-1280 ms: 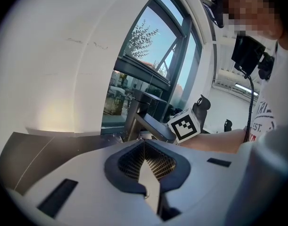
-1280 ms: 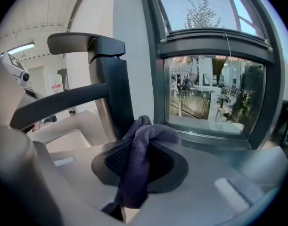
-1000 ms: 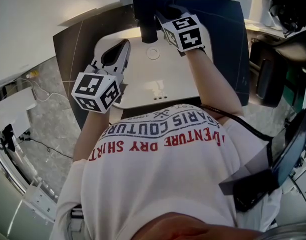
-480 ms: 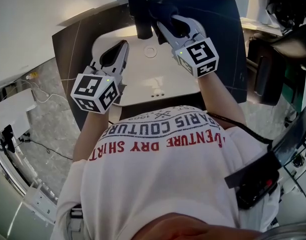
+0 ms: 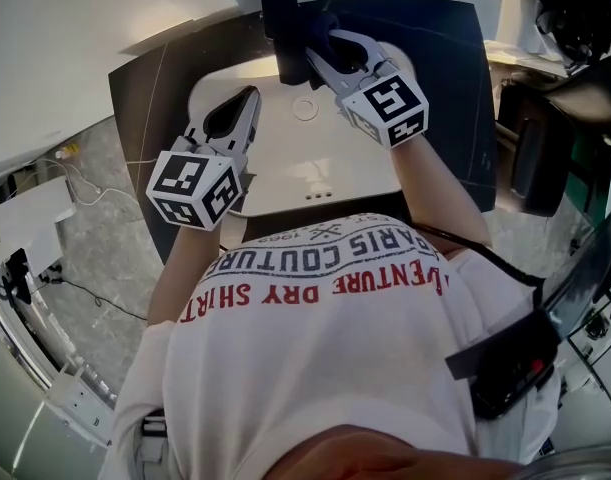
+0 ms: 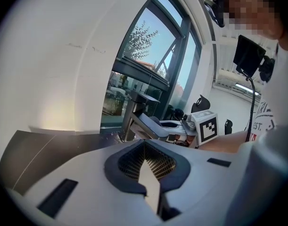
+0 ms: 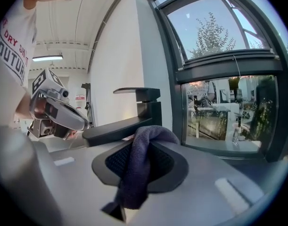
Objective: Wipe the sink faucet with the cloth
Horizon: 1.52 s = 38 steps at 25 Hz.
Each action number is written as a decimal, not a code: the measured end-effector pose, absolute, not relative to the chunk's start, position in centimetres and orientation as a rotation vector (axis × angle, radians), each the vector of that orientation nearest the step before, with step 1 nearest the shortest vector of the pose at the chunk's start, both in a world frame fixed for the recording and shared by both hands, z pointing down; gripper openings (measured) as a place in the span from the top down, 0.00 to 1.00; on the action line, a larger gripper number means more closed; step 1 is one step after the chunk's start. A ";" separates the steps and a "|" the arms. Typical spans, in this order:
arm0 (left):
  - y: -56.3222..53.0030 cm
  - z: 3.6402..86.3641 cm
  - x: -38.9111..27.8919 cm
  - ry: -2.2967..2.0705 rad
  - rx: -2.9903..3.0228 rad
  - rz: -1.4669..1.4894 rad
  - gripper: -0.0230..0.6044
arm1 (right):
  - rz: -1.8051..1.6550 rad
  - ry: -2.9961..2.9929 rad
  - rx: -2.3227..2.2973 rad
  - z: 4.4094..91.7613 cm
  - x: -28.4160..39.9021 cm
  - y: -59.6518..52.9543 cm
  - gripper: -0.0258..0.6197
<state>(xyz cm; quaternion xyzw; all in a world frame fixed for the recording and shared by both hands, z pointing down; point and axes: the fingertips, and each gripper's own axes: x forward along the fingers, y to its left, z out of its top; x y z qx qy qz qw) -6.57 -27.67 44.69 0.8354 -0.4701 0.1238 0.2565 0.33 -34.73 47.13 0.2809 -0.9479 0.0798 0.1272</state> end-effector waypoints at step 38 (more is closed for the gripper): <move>-27.8 45.9 -6.5 -1.260 2.254 0.361 0.96 | 0.159 -2.761 0.849 48.9 -2.0 -35.7 0.85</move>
